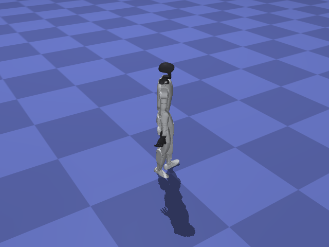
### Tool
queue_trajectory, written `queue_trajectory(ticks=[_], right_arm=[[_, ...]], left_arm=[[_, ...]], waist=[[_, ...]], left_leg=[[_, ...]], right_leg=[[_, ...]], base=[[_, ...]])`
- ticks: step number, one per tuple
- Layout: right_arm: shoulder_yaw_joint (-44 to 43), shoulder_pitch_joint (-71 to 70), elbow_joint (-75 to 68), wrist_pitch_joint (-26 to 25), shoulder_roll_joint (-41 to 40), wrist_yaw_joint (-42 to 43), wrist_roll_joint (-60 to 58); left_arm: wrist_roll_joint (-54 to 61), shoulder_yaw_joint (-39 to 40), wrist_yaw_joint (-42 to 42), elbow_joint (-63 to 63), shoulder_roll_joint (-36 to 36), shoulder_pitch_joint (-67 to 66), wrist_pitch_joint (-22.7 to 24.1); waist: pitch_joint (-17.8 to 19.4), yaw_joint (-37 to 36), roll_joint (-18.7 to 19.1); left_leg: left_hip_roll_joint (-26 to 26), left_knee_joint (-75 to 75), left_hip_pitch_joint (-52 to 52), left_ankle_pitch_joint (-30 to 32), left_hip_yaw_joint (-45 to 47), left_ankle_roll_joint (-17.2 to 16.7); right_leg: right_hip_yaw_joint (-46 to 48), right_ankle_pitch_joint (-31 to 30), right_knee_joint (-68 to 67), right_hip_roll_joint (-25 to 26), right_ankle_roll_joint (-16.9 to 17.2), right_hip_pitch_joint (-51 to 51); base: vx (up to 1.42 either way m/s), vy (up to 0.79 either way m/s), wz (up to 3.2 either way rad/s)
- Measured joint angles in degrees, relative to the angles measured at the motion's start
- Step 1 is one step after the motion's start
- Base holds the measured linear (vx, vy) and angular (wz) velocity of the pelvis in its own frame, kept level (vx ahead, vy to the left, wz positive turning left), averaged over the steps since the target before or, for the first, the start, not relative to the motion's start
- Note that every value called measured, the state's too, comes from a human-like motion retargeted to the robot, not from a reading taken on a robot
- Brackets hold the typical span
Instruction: In place motions
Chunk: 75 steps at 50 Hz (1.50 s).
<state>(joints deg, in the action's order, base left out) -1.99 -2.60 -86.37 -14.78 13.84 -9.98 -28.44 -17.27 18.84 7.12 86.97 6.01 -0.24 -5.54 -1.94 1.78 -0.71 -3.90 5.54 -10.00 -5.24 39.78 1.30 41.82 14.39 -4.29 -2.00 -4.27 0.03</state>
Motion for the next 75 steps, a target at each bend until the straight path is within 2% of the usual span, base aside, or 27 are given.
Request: queue_trajectory(ticks=[3,5,8,10,12,14,15,20,30,33,37,40,42,43,45,47,49,53,58,60,62,63,64,67,70,73,75], right_arm=[[-0.05,-0.15,1.2,0.23,-0.23,0.06,-1.31],[0.05,-0.4,2.43,0.73,-0.55,-0.21,-1.63],[0.04,-1.29,4.81,1.46,-1.41,-1.32,-1.38],[-0.17,-1.86,6.38,1.92,-2.0,-1.84,-0.84],[-0.04,-2.43,7.74,2.34,-2.55,-2.15,-0.08],[0.36,-2.77,9.08,2.65,-3.43,-2.19,0.94],[0.77,-2.79,9.78,2.77,-4.06,-2.06,1.59],[2.54,-3.99,10.34,4.17,-6.04,-2.8,6.72],[6.8,-2.57,8.04,5.37,-7.26,-4.96,-1.17],[6.65,-1.47,6.55,5.34,-6.32,-4.34,-4.2],[4.72,-0.42,3.07,4.13,-4.63,-2.78,-4.39],[2.51,0.55,0.07,2.8,-3.52,-1.52,-2.27],[1.32,1.5,-1.3,2.08,-3.11,-0.98,-0.34],[0.71,1.97,-1.87,1.74,-3.01,-0.76,0.7],[-0.84,3.03,-2.82,1.21,-3.12,-0.38,3.21],[-1.82,3.72,-3.08,1.11,-3.44,-0.36,4.83],[-2.27,4.08,-2.84,1.11,-3.91,-0.59,5.49],[-1.67,4.22,-1.07,1.47,-4.85,-0.77,3.74],[-0.67,4.04,2.26,2.54,-6.09,-0.84,1.37],[-0.8,4.13,3.57,2.9,-6.29,-1.05,1.3],[-0.2,4.22,4.48,3.28,-6.51,-1.43,1.51],[-0.34,4.22,4.68,3.22,-6.69,-1.85,1.69],[-0.8,4.17,4.84,3.07,-6.77,-2.11,1.87],[-2.03,3.72,6.03,2.6,-6.85,-2.41,1.78],[-0.53,2.88,9.16,3.04,-7.06,-2.54,-0.19],[0.33,2.98,11.99,4.22,-7.22,-0.6,-1.28],[0.4,2.68,12.92,5.37,-7.27,0.26,-0.13]], left_arm=[[1.79,2.4,-2.43,2.42,0.73,-1.86,-0.13],[3.25,4.37,-4.23,3.91,0.99,-3.43,-0.06],[5.37,7.62,-6.0,5.57,0.92,-5.98,0.5],[6.59,9.7,-6.56,6.03,0.31,-7.88,0.75],[8.09,12.28,-6.83,6.15,-1.04,-9.66,0.94],[10.22,15.0,-7.16,6.2,-2.76,-10.8,1.32],[11.59,16.2,-7.33,6.24,-3.53,-11.18,1.57],[13.99,18.91,-8.12,4.46,-5.85,-10.39,2.98],[10.72,14.72,-8.54,1.32,-4.15,-7.81,3.37],[10.22,12.4,-6.85,-0.35,-3.39,-6.36,3.12],[8.0,8.42,-3.08,-1.96,-2.68,-3.93,2.44],[5.5,5.59,-0.36,-1.95,-2.24,-1.68,2.21],[4.05,3.23,1.01,-1.3,-1.72,-0.29,2.19],[3.21,1.98,1.6,-0.8,-1.38,0.53,2.15],[0.86,-0.98,1.94,0.46,-0.63,2.51,1.8],[-0.65,-3.33,1.4,1.13,-0.16,3.74,1.55],[-1.42,-5.52,1.21,1.48,0.35,4.76,1.47],[-1.72,-6.92,1.97,1.33,0.68,5.14,1.48],[-1.54,-6.72,2.15,2.29,0.51,3.94,1.36],[-1.56,-7.32,2.06,3.32,0.56,3.59,1.01],[-2.41,-6.74,1.98,4.88,1.15,3.42,0.15],[-3.46,-6.2,1.72,5.73,1.41,3.57,-0.49],[-4.33,-5.66,0.93,6.11,1.32,3.24,-0.92],[-3.74,-4.27,-2.2,5.69,0.56,0.93,-0.41],[0.57,-2.75,-0.53,5.41,1.02,-1.39,1.36],[-0.46,-0.94,0.44,6.33,0.71,-2.43,-0.05],[-1.7,-0.86,-1.02,6.87,0.43,-2.27,-1.0]], waist=[[-1.3,0.72,-1.52],[-2.51,1.4,-2.68],[-4.57,2.8,-3.07],[-5.72,2.76,-1.8],[-6.7,2.27,-0.69],[-7.12,3.12,-0.5],[-6.87,2.58,-0.69],[-4.1,0.1,-1.9],[-5.57,-3.12,-2.06],[-5.65,-2.94,-1.13],[-4.67,-1.93,2.39],[-4.76,-0.14,5.73],[-5.48,1.99,7.17],[-5.96,2.92,7.57],[-6.54,4.44,7.74],[-6.04,5.19,7.59],[-4.95,6.24,7.4],[-3.06,8.62,6.74],[0.0,12.8,4.37],[1.94,13.76,2.83],[1.75,9.91,1.39],[1.26,8.65,0.55],[0.85,7.25,0.39],[0.32,2.75,0.66],[-0.3,5.14,1.17],[-2.28,7.03,2.12],[-2.19,7.59,1.59]], left_leg=[[-1.99,0.89,4.13,-1.52,17.0,-0.19],[-2.48,2.04,6.54,-1.93,25.05,0.38],[-3.21,4.27,7.28,-2.32,25.74,0.66],[-4.5,3.26,8.38,-1.08,27.86,-3.17],[-4.15,0.75,8.53,1.93,30.87,-3.45],[-4.25,1.96,5.67,1.53,24.31,-2.65],[-3.99,1.88,5.37,1.66,24.67,-1.92],[-1.4,0.27,7.75,0.97,22.52,-2.4],[1.93,-2.56,6.86,-1.11,17.0,-1.3],[1.82,-2.65,6.71,-1.99,14.05,-1.09],[0.17,-3.66,7.83,-2.17,9.9,-1.02],[-1.97,-4.59,7.89,-1.99,5.85,-0.8],[-2.46,-4.99,6.63,-1.54,2.05,-0.14],[-2.53,-5.12,5.79,-1.26,0.37,0.14],[-2.35,-5.32,4.02,-0.46,-3.39,0.8],[-2.47,-5.28,3.18,0.26,-5.84,1.13],[-2.63,-4.87,2.25,0.95,-8.77,1.45],[-2.57,-3.08,-0.14,1.88,-14.05,2.12],[1.67,-1.34,-0.99,2.7,-22.71,3.65],[4.51,-0.97,0.99,2.7,-25.8,4.06],[5.5,0.04,1.78,2.48,-26.1,3.17],[6.61,0.71,1.65,2.37,-26.91,3.1],[7.15,1.24,1.45,2.43,-28.15,3.01],[7.39,2.22,1.29,2.69,-31.38,2.47],[8.41,2.91,0.56,3.24,-36.4,1.92],[8.77,3.87,-1.01,3.11,-39.29,1.42],[8.69,5.01,-0.97,2.22,-37.13,2.39]], right_leg=[[5.79,0.99,-0.26,-1.64,1.64,0.14],[8.97,1.4,-0.6,-2.98,2.76,-0.07],[13.27,2.04,-2.07,-4.06,4.53,-0.95],[15.32,2.36,-3.35,-3.29,5.39,-1.49],[16.07,2.32,-4.48,-2.83,6.18,-1.8],[17.53,1.86,-4.96,-3.33,6.78,-1.47],[17.09,1.47,-4.91,-3.4,6.84,-1.16],[18.65,1.03,-3.64,-3.58,7.04,2.07],[21.19,-1.91,-3.13,-3.35,8.55,3.98],[21.19,-4.79,-5.61,-3.96,9.68,5.21],[18.57,-11.83,-13.95,-5.46,10.13,6.67],[10.68,-17.13,-28.06,-9.54,7.85,3.14],[3.31,-18.96,-35.29,-10.29,7.05,-0.97],[-0.53,-18.8,-37.62,-9.74,7.98,-3.16],[-11.18,-16.77,-40.02,-4.86,10.87,-8.63],[-17.76,-15.18,-39.7,-0.41,12.4,-11.5],[-22.27,-13.12,-37.92,2.54,12.06,-13.86],[-30.54,-9.84,-29.01,6.92,9.14,-17.14],[-53.84,-4.86,-11.21,13.98,4.66,-17.52],[-59.69,-9.38,-4.56,13.7,4.74,-14.44],[-51.03,-7.69,-2.55,9.63,3.78,-11.74],[-42.25,-8.29,-2.28,6.79,3.26,-11.49],[-40.66,-7.76,-2.22,6.26,3.21,-10.98],[-46.0,-5.57,-2.11,7.9,3.51,-9.37],[-38.8,-4.79,-1.0,6.99,2.92,-8.24],[-37.07,-3.2,-0.61,6.49,3.22,-8.35],[-34.38,-2.66,-0.45,5.2,3.07,-7.86]], base=[[0.4,-0.09,2.36],[0.38,-0.08,2.01],[0.35,-0.07,1.68],[0.32,-0.05,1.04],[0.31,-0.05,0.75],[0.28,-0.08,0.7],[0.25,-0.08,0.3],[0.22,-0.01,0.25],[0.28,-0.08,0.28],[0.33,-0.11,0.63],[0.35,-0.07,0.92],[0.3,-0.05,1.38],[0.23,-0.12,1.76],[0.24,-0.21,1.88],[0.14,-0.27,1.99],[0.05,-0.32,1.86],[-0.04,-0.32,1.95],[-0.08,-0.3,1.76],[-0.06,-0.27,2.27],[0.04,-0.06,1.98],[0.07,0.0,0.81],[0.11,0.0,0.96],[0.14,0.01,1.26],[0.09,0.01,1.11],[0.03,-0.01,1.53],[0.0,0.02,1.38],[-0.05,0.02,1.33]])
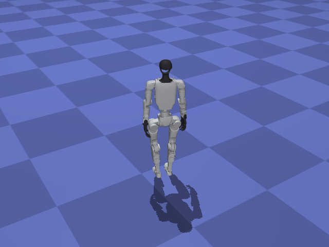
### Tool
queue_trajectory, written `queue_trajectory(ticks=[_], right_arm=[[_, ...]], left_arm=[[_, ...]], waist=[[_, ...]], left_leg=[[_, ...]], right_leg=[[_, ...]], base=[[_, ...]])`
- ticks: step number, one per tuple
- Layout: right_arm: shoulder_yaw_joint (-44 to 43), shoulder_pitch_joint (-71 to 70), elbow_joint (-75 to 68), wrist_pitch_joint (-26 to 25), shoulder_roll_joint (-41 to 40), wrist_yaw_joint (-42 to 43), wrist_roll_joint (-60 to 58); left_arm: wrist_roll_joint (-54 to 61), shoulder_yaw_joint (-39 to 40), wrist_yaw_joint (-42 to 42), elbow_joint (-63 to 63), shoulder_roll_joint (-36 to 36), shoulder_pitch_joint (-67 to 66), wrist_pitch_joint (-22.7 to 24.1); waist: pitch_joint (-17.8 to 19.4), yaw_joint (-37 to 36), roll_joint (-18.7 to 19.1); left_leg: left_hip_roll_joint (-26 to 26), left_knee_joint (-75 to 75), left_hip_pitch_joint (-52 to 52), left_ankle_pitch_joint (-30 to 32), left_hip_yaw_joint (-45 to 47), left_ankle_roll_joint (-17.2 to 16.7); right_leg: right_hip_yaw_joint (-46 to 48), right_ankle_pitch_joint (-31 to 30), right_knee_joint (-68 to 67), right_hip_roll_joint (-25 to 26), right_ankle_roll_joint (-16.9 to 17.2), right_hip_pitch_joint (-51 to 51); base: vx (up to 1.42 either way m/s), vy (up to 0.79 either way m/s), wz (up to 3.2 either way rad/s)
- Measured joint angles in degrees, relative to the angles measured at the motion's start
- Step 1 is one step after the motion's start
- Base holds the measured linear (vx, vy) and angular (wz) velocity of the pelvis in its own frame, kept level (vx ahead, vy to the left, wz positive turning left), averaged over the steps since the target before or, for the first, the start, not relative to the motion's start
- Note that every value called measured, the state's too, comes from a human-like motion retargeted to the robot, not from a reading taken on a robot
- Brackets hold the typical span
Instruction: In place motions
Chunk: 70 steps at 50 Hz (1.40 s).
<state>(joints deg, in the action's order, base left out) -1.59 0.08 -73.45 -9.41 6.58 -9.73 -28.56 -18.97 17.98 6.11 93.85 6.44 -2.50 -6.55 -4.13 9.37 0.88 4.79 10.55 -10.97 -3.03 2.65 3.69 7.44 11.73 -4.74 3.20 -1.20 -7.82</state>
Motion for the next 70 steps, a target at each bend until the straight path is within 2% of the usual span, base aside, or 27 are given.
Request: queue_trajectory(ticks=[3,5,7,8,9,12,18,20,23,27,30,35,43,45,50,53,55,57,60,63,65,70], right_arm=[[-0.2,-0.52,0.29,0.39,-0.22,-1.6,1.36],[-0.63,-0.62,0.0,0.23,-0.54,-2.64,1.3],[-0.57,-0.47,-0.72,0.36,-0.87,-1.76,1.04],[-0.29,-0.49,-1.36,0.53,-1.02,-0.7,1.02],[0.09,-0.45,-2.04,0.71,-1.13,0.39,1.12],[1.45,-0.14,-4.13,0.89,-1.56,2.74,1.82],[4.66,0.31,-7.43,-0.34,-1.39,1.46,-1.45],[5.64,0.74,-8.3,-0.87,-1.32,2.1,-5.02],[6.78,0.91,-9.57,-1.16,-1.21,2.49,-8.75],[6.57,1.05,-10.41,-1.46,-1.11,-0.04,-9.7],[5.22,0.97,-10.58,-1.98,-0.84,-1.25,-7.44],[3.53,0.21,-10.92,-2.59,-0.33,-0.6,-2.7],[2.18,0.65,-11.52,-2.13,1.5,-0.35,1.16],[1.83,1.01,-12.18,-2.41,2.28,-0.33,0.63],[1.82,1.55,-14.2,-4.11,3.92,0.19,-2.35],[1.31,2.14,-14.28,-4.72,4.32,0.63,-3.93],[0.86,2.66,-13.89,-4.71,4.43,0.87,-4.17],[0.54,2.83,-13.46,-4.73,4.4,0.99,-3.96],[-0.27,2.82,-12.93,-4.84,4.38,1.41,-3.78],[-0.59,2.36,-12.21,-4.63,4.58,1.32,-3.47],[-0.42,1.84,-11.52,-4.59,4.72,1.17,-3.49],[-0.77,1.75,-7.67,-3.91,4.65,1.16,-3.2]], left_arm=[[0.07,-1.01,-1.84,0.4,-0.8,0.09,-0.29],[-0.02,-1.31,-1.49,0.5,-1.66,-0.38,-0.23],[-0.03,-0.86,-2.05,0.57,-2.79,-1.23,-0.88],[0.19,-0.45,-3.15,0.68,-3.29,-1.6,-1.38],[0.61,-0.02,-4.01,1.02,-3.64,-1.84,-1.5],[1.67,1.48,-4.32,2.14,-4.0,-2.0,-1.34],[-2.48,0.02,1.21,-0.29,-1.89,-1.73,-1.69],[-3.9,-0.87,1.47,-1.43,-1.28,-1.94,-1.47],[-4.11,-1.25,1.15,-2.94,-1.04,-2.03,-0.93],[-2.99,-1.19,0.54,-4.4,-1.95,-2.02,0.03],[-2.46,-2.32,0.94,-4.65,-2.89,-1.48,0.2],[-3.82,-4.21,-0.19,-5.52,-3.33,-0.76,-0.39],[-5.69,-6.87,0.74,-8.56,-2.64,0.51,-0.42],[-6.86,-7.39,-0.19,-9.25,-2.55,0.76,-0.66],[-6.94,-6.79,-1.93,-9.24,-2.03,0.16,-0.98],[-5.63,-5.94,-1.28,-7.3,-1.55,-0.07,-0.8],[-4.12,-4.51,-0.8,-5.92,-1.49,-0.13,-0.61],[-2.14,-2.57,-0.95,-4.9,-1.68,-0.27,-0.27],[0.6,-0.38,-1.56,-3.62,-2.38,-0.79,0.48],[2.52,0.42,-2.44,-2.4,-3.21,-1.2,0.89],[3.35,0.69,-2.95,-1.66,-3.87,-1.34,1.26],[5.26,1.48,-3.43,-2.15,-4.73,-1.04,1.86]], waist=[[0.11,-1.04,-1.01],[-0.67,-1.04,-0.31],[-1.44,-0.55,0.64],[-1.95,-0.42,1.63],[-2.51,0.02,2.33],[-3.45,1.03,3.36],[-1.68,-5.99,1.34],[-1.87,-8.08,0.81],[-3.15,-8.2,1.54],[-3.51,-11.63,1.82],[-3.15,-11.2,2.13],[-1.88,-6.53,2.04],[0.9,-12.18,-0.14],[1.18,-12.56,-0.76],[0.09,-13.85,-1.06],[-1.25,-11.22,-0.75],[-2.08,-8.74,-0.75],[-2.76,-6.17,-0.76],[-3.75,-4.48,-0.63],[-4.43,-2.6,0.87],[-4.48,-1.1,1.66],[-3.53,-0.35,2.6]], left_leg=[[-3.07,0.97,1.8,-1.55,12.37,0.4],[-4.28,-0.44,3.96,-2.72,21.98,1.12],[-3.31,-2.92,4.87,-3.64,24.68,3.06],[-4.27,-4.02,5.03,-3.08,24.09,1.16],[-4.18,-4.37,4.59,-2.97,22.61,0.68],[-3.9,-4.76,3.39,-2.56,20.59,0.74],[-5.47,-5.57,4.13,-1.16,28.09,0.25],[-5.56,-5.66,3.94,-0.99,29.67,0.44],[-7.94,-5.54,4.94,-2.39,28.76,-2.13],[-9.91,-5.01,4.81,-2.85,31.52,-2.78],[-9.11,-5.36,4.85,-3.05,30.4,-1.99],[-7.05,-5.19,3.96,-2.21,24.51,-1.3],[-4.82,-4.21,1.56,-1.09,24.42,-0.31],[-4.7,-4.62,1.81,-3.0,28.72,0.45],[-8.07,-7.63,7.0,-6.59,53.42,-1.67],[-8.38,-9.19,9.97,-6.32,62.5,-0.83],[-8.83,-8.97,10.83,-5.06,62.18,0.27],[-9.75,-7.53,9.63,-3.17,55.16,1.22],[-10.99,-5.64,6.99,-0.77,45.41,-0.27],[-10.45,-6.75,6.62,-0.49,40.51,-3.11],[-8.06,-7.2,6.19,-1.65,33.14,-2.59],[-7.39,-5.05,5.17,-2.46,25.62,-2.55]], right_leg=[[1.47,0.62,-0.13,-1.15,-0.11,0.44],[3.38,0.94,0.06,-0.59,-0.32,0.45],[4.65,1.08,0.44,0.15,-0.49,0.84],[5.03,1.06,0.52,1.01,-0.63,0.7],[5.6,1.02,0.62,1.41,-0.7,0.51],[7.31,0.82,0.79,1.62,-0.75,0.38],[3.38,-0.32,0.4,1.55,-0.96,1.76],[1.87,-0.54,0.26,1.69,-0.97,1.72],[2.19,0.68,0.69,1.53,0.41,2.38],[-0.52,0.97,0.43,1.61,1.67,2.47],[0.98,0.53,0.55,1.85,1.44,2.33],[7.93,-0.68,1.21,1.04,-0.5,2.27],[13.31,-0.55,1.26,-2.63,-1.14,3.49],[16.59,0.01,1.31,-4.21,-0.85,3.71],[23.52,2.31,0.63,-6.54,0.87,3.71],[30.64,3.83,0.2,-7.68,2.51,4.54],[36.13,4.7,-0.3,-8.65,3.95,5.52],[41.84,5.15,-0.97,-9.66,5.44,6.76],[48.74,4.9,-1.88,-10.63,7.17,8.57],[55.72,3.78,-2.63,-9.84,8.48,10.73],[59.81,2.38,-2.76,-9.44,9.02,12.59],[65.67,-4.78,-4.59,-10.22,9.31,17.7]], base=[[-0.01,0.01,0.85],[0.09,-0.03,0.79],[0.13,-0.03,0.49],[0.12,-0.02,0.27],[0.11,-0.01,0.25],[0.07,-0.05,0.15],[0.03,-0.06,-0.74],[0.07,-0.06,-0.59],[0.0,-0.02,-0.08],[-0.02,-0.07,-0.59],[-0.03,-0.06,0.41],[-0.03,-0.05,1.01],[-0.03,-0.06,0.64],[0.09,-0.08,1.8],[0.23,-0.09,1.96],[0.38,-0.12,2.79],[0.41,-0.13,3.19],[0.49,-0.15,3.05],[0.47,-0.16,2.46],[0.52,-0.19,2.31],[0.45,-0.21,2.2],[0.56,-0.25,1.63]])
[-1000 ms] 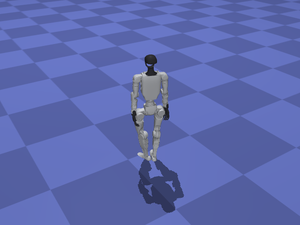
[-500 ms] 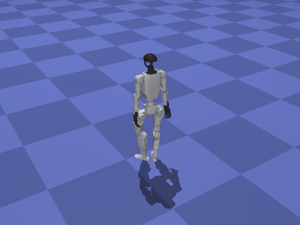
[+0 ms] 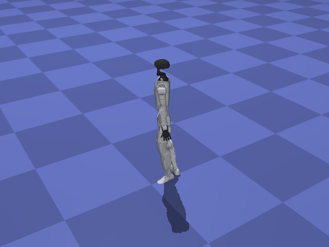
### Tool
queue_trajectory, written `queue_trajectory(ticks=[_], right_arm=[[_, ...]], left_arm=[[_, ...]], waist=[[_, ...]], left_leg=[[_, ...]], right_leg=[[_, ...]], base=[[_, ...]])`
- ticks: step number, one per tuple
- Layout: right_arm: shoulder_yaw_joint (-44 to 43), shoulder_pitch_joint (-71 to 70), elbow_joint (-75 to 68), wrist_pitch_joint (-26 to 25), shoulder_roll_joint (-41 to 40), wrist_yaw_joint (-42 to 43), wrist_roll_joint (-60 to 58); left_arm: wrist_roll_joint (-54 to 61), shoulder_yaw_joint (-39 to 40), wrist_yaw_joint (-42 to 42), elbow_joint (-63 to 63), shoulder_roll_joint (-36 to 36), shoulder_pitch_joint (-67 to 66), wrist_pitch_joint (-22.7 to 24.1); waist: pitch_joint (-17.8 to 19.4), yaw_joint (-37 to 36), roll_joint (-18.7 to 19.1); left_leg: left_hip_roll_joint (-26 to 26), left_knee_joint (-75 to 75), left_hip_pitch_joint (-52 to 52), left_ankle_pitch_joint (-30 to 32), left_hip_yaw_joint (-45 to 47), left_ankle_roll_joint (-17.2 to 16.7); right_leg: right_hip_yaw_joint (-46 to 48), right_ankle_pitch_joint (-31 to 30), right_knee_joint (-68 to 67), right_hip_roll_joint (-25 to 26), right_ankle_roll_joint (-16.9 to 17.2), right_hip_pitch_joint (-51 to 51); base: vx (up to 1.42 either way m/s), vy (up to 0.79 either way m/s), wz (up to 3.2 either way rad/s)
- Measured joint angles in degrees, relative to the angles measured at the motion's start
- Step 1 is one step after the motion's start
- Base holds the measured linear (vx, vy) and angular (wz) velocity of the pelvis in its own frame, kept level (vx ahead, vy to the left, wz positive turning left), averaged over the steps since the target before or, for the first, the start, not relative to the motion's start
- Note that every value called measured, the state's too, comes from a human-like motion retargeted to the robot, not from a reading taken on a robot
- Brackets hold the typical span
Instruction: In place motions
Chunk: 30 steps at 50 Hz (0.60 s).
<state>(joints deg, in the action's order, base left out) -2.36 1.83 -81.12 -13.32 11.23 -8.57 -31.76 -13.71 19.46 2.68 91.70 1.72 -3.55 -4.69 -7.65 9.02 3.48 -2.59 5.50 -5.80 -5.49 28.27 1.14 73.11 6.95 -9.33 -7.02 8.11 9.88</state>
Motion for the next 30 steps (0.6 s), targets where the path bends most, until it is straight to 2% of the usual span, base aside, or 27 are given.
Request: queue_trajectory(ticks=[2,5,7,10,12,16,17,18,19,20,22,23,26,30], right_arm=[[-1.02,0.66,2.65,1.06,-0.43,-0.7,1.13],[-2.39,1.16,5.97,2.58,-1.11,-2.92,3.86],[-2.4,0.98,7.45,2.23,-1.89,-4.25,6.04],[-2.51,0.51,8.99,2.22,-3.5,-4.09,8.51],[-1.53,-0.21,9.73,3.0,-3.96,-4.11,9.47],[0.62,-0.9,10.87,3.63,-4.4,-5.31,7.28],[1.0,-0.84,11.1,3.75,-4.38,-5.45,6.34],[1.24,-0.82,11.31,3.92,-4.38,-5.62,5.3],[1.54,-0.72,11.43,4.09,-4.24,-5.82,4.36],[1.87,-0.58,11.51,4.26,-4.02,-6.03,3.48],[0.44,0.26,11.62,4.4,-3.94,-6.62,1.59],[-0.16,0.77,11.63,4.36,-3.8,-6.74,0.64],[-0.82,1.43,11.55,4.02,-3.82,-6.39,-1.12],[-0.17,1.69,10.89,3.57,-4.29,-4.72,-0.83]], left_arm=[[-1.27,-0.6,0.99,-0.47,0.25,0.81,-0.51],[-4.73,-2.08,3.11,-2.22,1.19,1.57,-1.72],[-6.35,-3.18,4.1,-3.69,2.1,1.59,-1.68],[-6.7,-4.44,3.69,-4.7,3.26,2.22,-1.48],[-6.0,-4.38,3.24,-4.85,3.94,3.08,-1.44],[-5.01,-3.88,3.71,-3.96,5.24,4.35,-1.52],[-4.8,-4.01,3.64,-3.42,5.52,4.73,-1.63],[-4.51,-4.27,3.5,-2.53,5.97,5.5,-1.73],[-4.33,-4.83,3.8,-1.58,6.53,6.42,-1.95],[-4.2,-5.55,4.3,-0.6,7.15,7.42,-2.22],[-5.35,-7.96,5.65,1.08,7.79,9.32,-3.33],[-6.23,-8.64,5.48,1.55,7.57,9.94,-4.04],[-5.63,-10.47,4.94,1.26,7.62,10.44,-3.51],[-5.47,-10.97,6.18,-0.05,7.72,8.98,-2.07]], waist=[[0.7,-2.15,1.01],[1.06,-6.73,3.78],[0.64,-7.13,4.11],[1.3,-3.94,4.47],[2.31,-3.65,3.69],[3.69,-1.16,0.84],[4.16,-1.06,-0.32],[4.87,-1.27,-1.36],[5.11,-3.12,-2.69],[5.1,-5.81,-4.17],[5.85,-6.29,-4.51],[5.93,-7.95,-4.29],[6.83,-8.31,-4.08],[5.98,-4.61,-2.51]], left_leg=[[-1.71,1.62,-0.84,-0.14,-2.25,-0.59],[-5.25,3.11,-2.66,0.24,-1.77,0.0],[-4.88,3.74,-4.82,0.91,-3.57,1.37],[-3.42,4.36,-7.41,2.16,-9.91,2.87],[-2.22,4.31,-7.98,2.78,-12.38,3.32],[2.6,3.42,-8.04,4.58,-18.56,3.9],[4.21,2.97,-7.42,5.02,-19.64,4.06],[5.47,2.36,-6.51,5.51,-20.68,4.13],[6.53,1.93,-5.99,5.71,-20.01,4.21],[7.49,1.58,-5.66,5.77,-18.49,4.28],[8.85,1.04,-5.05,6.79,-21.57,4.35],[8.59,0.74,-4.86,7.04,-21.89,4.17],[8.91,-0.13,-3.75,7.5,-22.59,4.67],[7.86,-0.96,-3.52,7.11,-20.75,5.02]], right_leg=[[-1.44,-5.63,-4.08,-1.65,-2.02,0.89],[-11.63,-10.58,-17.35,-6.13,-8.85,-2.64],[-25.17,-7.51,-27.11,-8.22,-6.15,-10.25],[-42.38,1.15,-27.73,0.79,0.66,-17.81],[-48.17,5.81,-22.46,5.41,1.16,-18.85],[-51.42,9.85,-8.68,8.35,-2.94,-19.26],[-52.44,10.18,-5.38,8.98,-4.85,-18.85],[-55.35,11.21,-3.4,10.8,-8.42,-18.32],[-51.71,11.33,-2.69,9.35,-9.14,-16.98],[-44.8,10.99,-2.62,6.28,-8.45,-15.24],[-48.26,11.15,-3.85,6.01,-5.61,-15.59],[-45.49,10.77,-4.42,4.28,-4.6,-15.13],[-44.83,9.83,-3.49,4.37,-4.86,-14.11],[-46.42,8.24,-2.41,5.64,-5.25,-14.98]], base=[[0.49,-0.21,0.72],[0.52,-0.27,0.2],[0.38,-0.36,0.99],[0.13,-0.38,1.93],[0.0,-0.37,1.49],[0.08,-0.34,1.65],[0.07,-0.23,1.4],[0.05,-0.17,0.79],[0.03,-0.12,-0.03],[0.03,-0.1,0.13],[0.05,-0.09,0.82],[0.05,-0.1,0.58],[0.0,-0.08,0.21],[-0.09,0.0,-0.5]])
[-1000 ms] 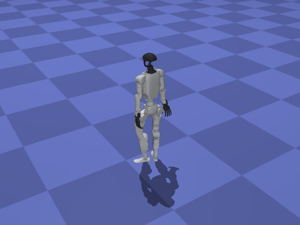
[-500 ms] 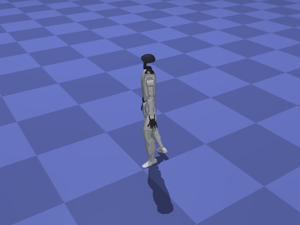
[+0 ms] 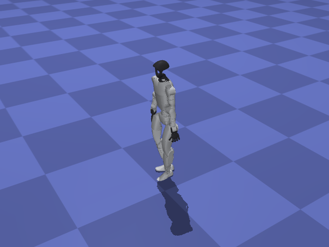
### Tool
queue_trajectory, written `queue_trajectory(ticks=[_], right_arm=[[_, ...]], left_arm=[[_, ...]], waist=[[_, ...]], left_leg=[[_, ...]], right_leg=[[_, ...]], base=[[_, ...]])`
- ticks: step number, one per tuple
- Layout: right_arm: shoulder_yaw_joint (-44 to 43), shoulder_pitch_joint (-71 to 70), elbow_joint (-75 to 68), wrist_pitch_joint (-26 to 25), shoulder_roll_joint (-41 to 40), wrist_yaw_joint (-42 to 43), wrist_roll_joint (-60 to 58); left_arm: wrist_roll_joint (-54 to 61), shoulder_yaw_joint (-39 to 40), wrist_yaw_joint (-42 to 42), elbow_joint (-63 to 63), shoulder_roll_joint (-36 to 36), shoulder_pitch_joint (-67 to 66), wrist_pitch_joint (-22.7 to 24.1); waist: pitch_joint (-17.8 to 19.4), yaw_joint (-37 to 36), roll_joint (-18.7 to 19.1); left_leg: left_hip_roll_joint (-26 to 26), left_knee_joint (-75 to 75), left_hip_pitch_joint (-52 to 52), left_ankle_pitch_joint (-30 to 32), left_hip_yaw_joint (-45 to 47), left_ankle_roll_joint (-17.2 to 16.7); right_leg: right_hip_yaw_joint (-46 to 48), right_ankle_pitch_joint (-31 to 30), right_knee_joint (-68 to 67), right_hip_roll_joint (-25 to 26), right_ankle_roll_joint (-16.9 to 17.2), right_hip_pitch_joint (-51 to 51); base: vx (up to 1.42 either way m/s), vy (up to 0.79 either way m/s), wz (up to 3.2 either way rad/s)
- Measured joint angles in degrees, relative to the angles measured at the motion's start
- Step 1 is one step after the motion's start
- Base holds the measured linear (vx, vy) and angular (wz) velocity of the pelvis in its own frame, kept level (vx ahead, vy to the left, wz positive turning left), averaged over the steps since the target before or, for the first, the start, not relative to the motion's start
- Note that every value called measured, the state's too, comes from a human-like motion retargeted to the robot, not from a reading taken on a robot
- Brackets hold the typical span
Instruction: In place motions
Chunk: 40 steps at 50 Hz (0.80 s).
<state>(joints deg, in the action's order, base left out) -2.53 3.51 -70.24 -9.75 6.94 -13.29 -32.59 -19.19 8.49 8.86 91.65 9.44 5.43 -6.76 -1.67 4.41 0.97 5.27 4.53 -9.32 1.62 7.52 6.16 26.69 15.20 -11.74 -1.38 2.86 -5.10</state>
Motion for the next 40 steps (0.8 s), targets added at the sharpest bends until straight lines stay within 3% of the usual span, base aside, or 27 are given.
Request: queue_trajectory(ticks=[7,12,15,20,25,28,32,34,38,40], right_arm=[[2.86,-1.88,1.19,0.64,-0.61,-1.97,1.94],[5.33,-3.87,1.13,1.42,-0.19,-2.35,2.86],[5.39,-4.94,-0.29,1.05,0.49,-1.73,3.78],[2.57,-5.63,-4.04,-0.37,1.51,1.19,6.76],[-0.73,-5.97,-9.26,-1.72,2.9,3.53,11.39],[-1.95,-5.8,-12.22,-2.58,3.76,4.65,12.71],[-2.97,-4.98,-16.0,-3.11,4.62,6.02,12.91],[-3.0,-4.71,-17.37,-3.5,4.85,6.11,12.43],[-2.84,-4.26,-18.4,-4.42,4.97,5.14,10.4],[-2.3,-4.01,-18.18,-4.57,4.89,4.88,9.73]], left_arm=[[0.21,3.55,-0.3,-0.03,-1.15,-2.82,0.06],[-1.0,6.64,0.46,-0.44,-1.05,-5.46,-0.14],[-2.5,7.88,-0.22,-0.9,-0.7,-6.98,-0.18],[-3.13,8.92,-0.08,-1.42,0.08,-9.51,-0.27],[-2.74,9.39,-0.89,-1.61,0.65,-9.85,-1.11],[-2.18,9.46,-1.1,-2.88,0.4,-9.76,-1.0],[-0.85,10.36,0.41,-7.27,-0.84,-10.29,0.01],[1.68,10.74,0.64,-9.88,-1.74,-10.6,1.53],[6.05,11.05,0.71,-12.9,-3.3,-9.79,3.15],[6.45,10.79,0.76,-13.0,-4.08,-8.99,3.22]], waist=[[0.31,4.71,2.18],[-0.74,8.0,4.75],[-1.63,7.9,5.46],[-3.76,6.55,5.16],[-4.41,7.07,4.59],[-4.89,8.87,4.07],[-5.84,9.59,1.22],[-6.14,9.96,-1.53],[-5.9,9.79,-3.88],[-5.33,8.96,-3.76]], left_leg=[[-5.32,-2.38,2.46,-3.34,15.85,-1.51],[-9.79,-3.64,4.43,-6.73,32.57,-3.83],[-10.94,-4.75,6.28,-8.12,42.08,-5.68],[-10.68,-4.5,8.45,-10.07,52.4,-8.44],[-10.82,-2.29,11.29,-8.99,58.0,-10.89],[-11.32,0.15,12.85,-6.58,60.07,-11.04],[-12.07,6.43,14.63,-1.67,60.99,-8.76],[-13.66,13.83,14.0,1.0,58.52,-4.93],[-21.59,36.32,4.68,3.4,41.5,6.45],[-20.91,39.66,1.46,2.58,33.41,6.11]], right_leg=[[-6.42,-1.08,-0.58,2.91,-2.41,-4.76],[13.72,2.2,-1.23,-0.64,-2.11,-3.49],[21.16,2.71,-1.96,-1.83,-1.57,-2.56],[29.83,-2.64,0.17,-2.87,-2.85,-1.12],[16.03,-4.74,1.35,-0.95,-4.13,-4.87],[12.7,-5.29,2.8,-0.85,-4.96,-5.1],[5.99,-5.11,2.95,-2.51,-5.98,-5.75],[2.77,-4.66,2.09,-5.09,-6.05,-6.14],[-2.78,-4.05,0.31,-6.64,-6.55,-7.21],[-5.27,-4.5,0.01,-5.75,-7.22,-7.54]], base=[[-0.35,0.15,-2.19],[-0.48,0.33,-3.2],[-0.45,0.39,-3.4],[-0.43,0.36,-3.0],[-0.47,0.33,-2.05],[-0.38,0.26,-1.33],[-0.27,0.16,-1.23],[-0.33,0.09,-1.14],[-0.29,0.07,-1.28],[-0.26,0.09,-1.47]])
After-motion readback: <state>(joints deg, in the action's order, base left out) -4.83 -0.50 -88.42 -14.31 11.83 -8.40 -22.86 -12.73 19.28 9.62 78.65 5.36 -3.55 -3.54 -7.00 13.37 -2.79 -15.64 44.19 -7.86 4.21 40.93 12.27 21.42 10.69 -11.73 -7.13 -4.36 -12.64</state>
